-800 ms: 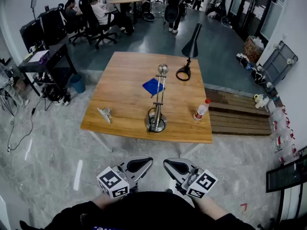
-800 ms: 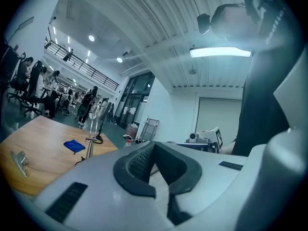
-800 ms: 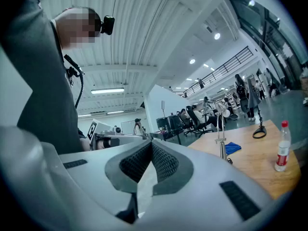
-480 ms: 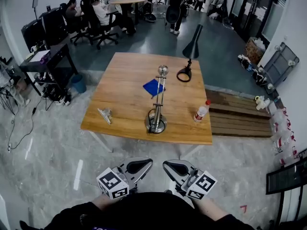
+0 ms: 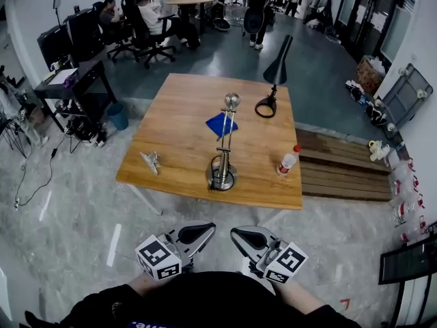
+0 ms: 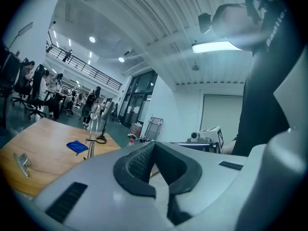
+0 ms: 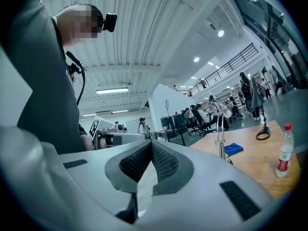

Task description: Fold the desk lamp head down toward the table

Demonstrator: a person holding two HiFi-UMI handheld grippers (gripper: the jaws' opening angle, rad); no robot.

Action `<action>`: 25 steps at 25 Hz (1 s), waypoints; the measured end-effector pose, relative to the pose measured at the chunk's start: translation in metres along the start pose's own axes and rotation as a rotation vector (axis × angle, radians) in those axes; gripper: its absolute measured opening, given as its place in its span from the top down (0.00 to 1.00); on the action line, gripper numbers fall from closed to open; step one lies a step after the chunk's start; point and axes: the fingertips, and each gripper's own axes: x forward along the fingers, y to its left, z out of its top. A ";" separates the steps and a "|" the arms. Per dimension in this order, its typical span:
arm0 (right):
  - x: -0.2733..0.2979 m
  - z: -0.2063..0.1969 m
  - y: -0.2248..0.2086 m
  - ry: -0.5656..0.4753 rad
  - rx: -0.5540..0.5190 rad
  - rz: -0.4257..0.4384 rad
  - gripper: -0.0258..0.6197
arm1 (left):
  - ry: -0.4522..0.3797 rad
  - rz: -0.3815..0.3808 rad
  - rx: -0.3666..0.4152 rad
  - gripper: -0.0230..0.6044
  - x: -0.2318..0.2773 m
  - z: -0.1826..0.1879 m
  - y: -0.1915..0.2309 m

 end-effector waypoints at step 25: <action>0.084 0.008 -0.139 0.076 -0.099 -0.047 0.95 | -0.058 -0.002 0.078 0.95 0.078 0.064 0.159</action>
